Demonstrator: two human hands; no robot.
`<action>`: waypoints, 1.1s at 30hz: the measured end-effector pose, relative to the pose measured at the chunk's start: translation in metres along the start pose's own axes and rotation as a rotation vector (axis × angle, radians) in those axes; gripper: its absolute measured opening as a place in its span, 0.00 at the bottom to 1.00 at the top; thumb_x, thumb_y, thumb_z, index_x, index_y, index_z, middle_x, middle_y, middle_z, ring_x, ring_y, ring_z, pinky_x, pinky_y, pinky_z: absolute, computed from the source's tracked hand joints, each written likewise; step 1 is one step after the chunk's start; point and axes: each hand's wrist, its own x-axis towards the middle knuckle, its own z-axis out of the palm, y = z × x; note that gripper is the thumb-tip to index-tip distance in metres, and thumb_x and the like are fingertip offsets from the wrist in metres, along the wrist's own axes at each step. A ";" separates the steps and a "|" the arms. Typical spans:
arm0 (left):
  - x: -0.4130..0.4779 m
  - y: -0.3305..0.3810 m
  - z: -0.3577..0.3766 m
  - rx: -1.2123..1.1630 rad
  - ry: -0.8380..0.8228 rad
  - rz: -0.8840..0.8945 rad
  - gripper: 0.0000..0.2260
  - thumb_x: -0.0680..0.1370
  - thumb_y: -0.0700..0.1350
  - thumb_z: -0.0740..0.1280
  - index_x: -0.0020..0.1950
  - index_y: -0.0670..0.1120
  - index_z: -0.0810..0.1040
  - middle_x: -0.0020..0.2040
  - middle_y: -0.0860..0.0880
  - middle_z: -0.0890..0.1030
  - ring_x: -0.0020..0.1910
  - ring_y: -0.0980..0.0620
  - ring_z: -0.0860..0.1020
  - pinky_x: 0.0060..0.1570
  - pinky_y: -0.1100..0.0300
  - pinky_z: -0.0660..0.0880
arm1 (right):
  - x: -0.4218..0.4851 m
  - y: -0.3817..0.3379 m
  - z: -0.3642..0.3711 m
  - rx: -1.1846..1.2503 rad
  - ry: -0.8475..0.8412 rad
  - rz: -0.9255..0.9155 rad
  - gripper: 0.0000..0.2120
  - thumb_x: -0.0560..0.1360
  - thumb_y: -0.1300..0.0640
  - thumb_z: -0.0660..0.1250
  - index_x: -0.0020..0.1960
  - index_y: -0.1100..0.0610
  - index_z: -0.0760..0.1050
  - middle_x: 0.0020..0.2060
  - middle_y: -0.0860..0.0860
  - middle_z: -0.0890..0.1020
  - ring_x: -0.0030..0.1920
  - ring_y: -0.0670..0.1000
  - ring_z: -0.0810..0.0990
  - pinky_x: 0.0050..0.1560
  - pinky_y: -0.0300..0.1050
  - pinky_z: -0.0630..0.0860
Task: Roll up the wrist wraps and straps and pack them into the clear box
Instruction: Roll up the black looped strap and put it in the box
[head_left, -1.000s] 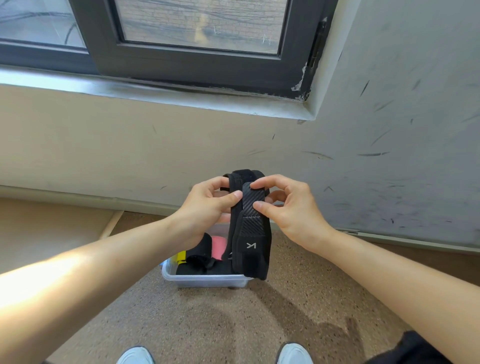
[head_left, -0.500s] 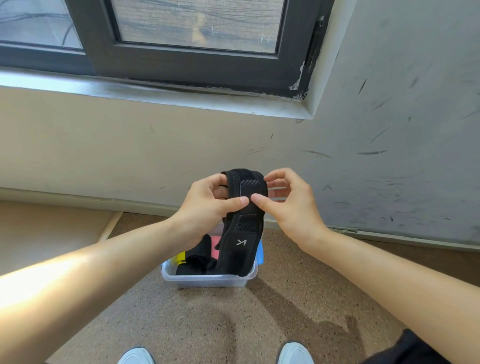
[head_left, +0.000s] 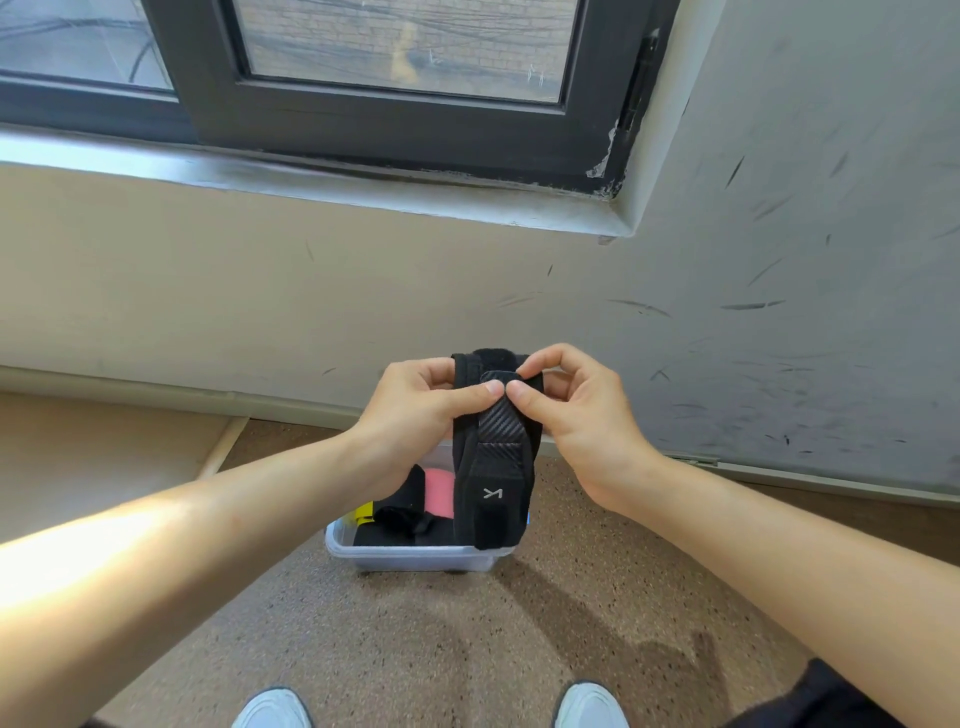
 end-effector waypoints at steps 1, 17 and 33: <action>-0.001 0.000 0.001 0.001 0.010 -0.006 0.08 0.78 0.41 0.73 0.56 0.42 0.85 0.48 0.44 0.88 0.46 0.50 0.87 0.44 0.60 0.82 | 0.001 0.000 -0.001 -0.011 -0.012 -0.003 0.07 0.78 0.67 0.71 0.48 0.56 0.77 0.39 0.52 0.85 0.44 0.53 0.86 0.42 0.44 0.80; 0.011 0.009 -0.027 0.511 0.196 0.169 0.16 0.75 0.52 0.76 0.35 0.42 0.78 0.32 0.47 0.82 0.33 0.52 0.79 0.39 0.56 0.77 | 0.019 -0.022 -0.040 -0.251 -0.540 0.134 0.17 0.80 0.68 0.67 0.67 0.59 0.71 0.57 0.62 0.84 0.54 0.56 0.83 0.58 0.54 0.81; 0.009 -0.022 -0.031 0.725 -0.602 -0.142 0.06 0.79 0.37 0.71 0.56 0.41 0.82 0.53 0.44 0.87 0.54 0.47 0.85 0.62 0.50 0.78 | 0.033 -0.020 -0.086 -0.752 -0.676 0.288 0.12 0.74 0.65 0.76 0.55 0.56 0.83 0.48 0.59 0.87 0.43 0.48 0.83 0.46 0.37 0.79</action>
